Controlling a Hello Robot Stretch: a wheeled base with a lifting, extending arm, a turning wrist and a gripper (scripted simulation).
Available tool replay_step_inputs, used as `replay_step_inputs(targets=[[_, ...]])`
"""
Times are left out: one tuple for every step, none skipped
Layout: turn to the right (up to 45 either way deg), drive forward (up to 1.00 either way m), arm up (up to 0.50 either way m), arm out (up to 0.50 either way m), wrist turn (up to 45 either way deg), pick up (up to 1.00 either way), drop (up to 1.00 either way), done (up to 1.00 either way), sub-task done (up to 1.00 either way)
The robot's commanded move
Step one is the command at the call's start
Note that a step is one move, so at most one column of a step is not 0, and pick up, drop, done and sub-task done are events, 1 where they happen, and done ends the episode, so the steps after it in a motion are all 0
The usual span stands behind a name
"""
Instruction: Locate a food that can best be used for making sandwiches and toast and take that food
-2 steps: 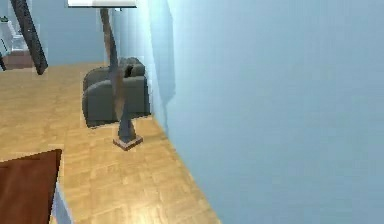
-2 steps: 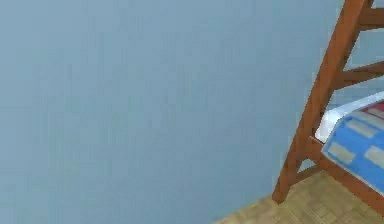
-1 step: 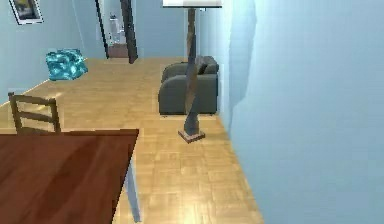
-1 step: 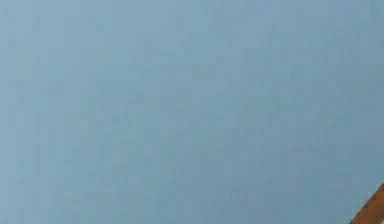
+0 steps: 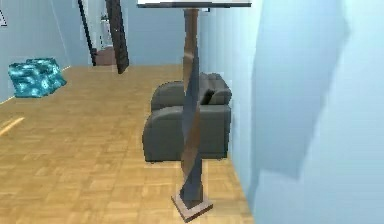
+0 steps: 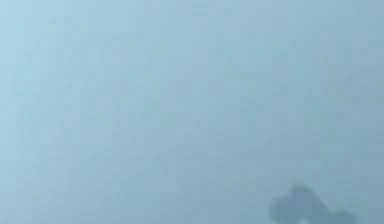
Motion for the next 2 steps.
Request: replay_step_inputs(targets=[[-9.0,0.00,0.00,0.00,0.0,0.00,0.00,0.00,0.00],[0.0,0.35,0.00,0.00,0.0,0.00,0.00,0.00,0.00]])
